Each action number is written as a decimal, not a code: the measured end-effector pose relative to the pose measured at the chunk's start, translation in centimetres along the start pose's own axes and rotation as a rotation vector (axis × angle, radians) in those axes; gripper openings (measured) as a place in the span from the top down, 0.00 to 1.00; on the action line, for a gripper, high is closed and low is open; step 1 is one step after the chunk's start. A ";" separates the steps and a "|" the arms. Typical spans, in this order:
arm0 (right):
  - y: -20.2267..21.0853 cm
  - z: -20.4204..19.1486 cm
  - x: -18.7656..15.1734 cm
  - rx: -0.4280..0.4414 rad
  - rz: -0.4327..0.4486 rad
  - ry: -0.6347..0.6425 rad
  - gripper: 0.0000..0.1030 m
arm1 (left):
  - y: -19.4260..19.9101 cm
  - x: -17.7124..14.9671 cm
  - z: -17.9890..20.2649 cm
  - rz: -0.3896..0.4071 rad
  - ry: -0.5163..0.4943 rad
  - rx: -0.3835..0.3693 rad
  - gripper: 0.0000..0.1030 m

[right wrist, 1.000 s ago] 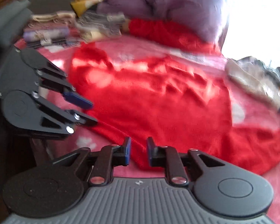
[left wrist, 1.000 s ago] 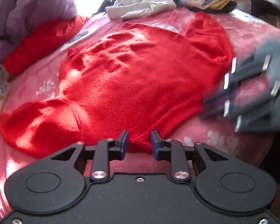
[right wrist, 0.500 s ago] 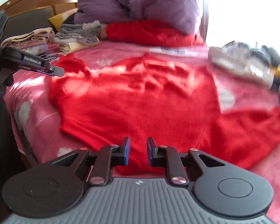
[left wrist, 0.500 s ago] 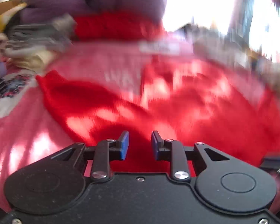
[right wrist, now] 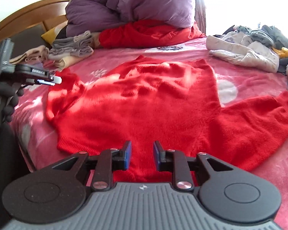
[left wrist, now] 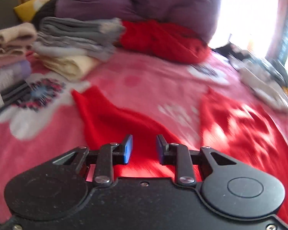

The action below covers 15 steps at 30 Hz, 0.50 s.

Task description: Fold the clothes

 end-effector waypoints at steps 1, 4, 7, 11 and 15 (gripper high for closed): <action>-0.2 -0.9 0.7 0.020 0.010 0.028 0.73 | -0.6 1.0 -0.7 0.014 0.028 0.005 0.76; -1.5 -4.7 3.4 0.086 0.036 0.138 0.74 | -2.0 3.6 -2.9 0.050 0.062 0.054 0.76; -4.2 -9.4 5.7 0.154 0.039 0.231 0.74 | -3.5 5.1 -5.5 0.041 0.115 0.084 0.76; -8.2 -14.1 7.3 0.206 0.015 0.310 0.74 | -4.9 6.2 -10.0 0.033 0.264 0.087 0.52; -11.5 -16.5 7.3 0.227 -0.023 0.322 0.75 | -7.3 6.1 -12.1 -0.032 0.345 0.016 0.48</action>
Point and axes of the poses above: each gripper's, at about its wrist camera, not at the fingertips, and y roughly against the way its jaws point, z to its right, x to its top, the point moved 7 cm from there along -y, roughly the way its jaws point, and after that the axes turned 9 degrees about y, right-handed, at the moved point
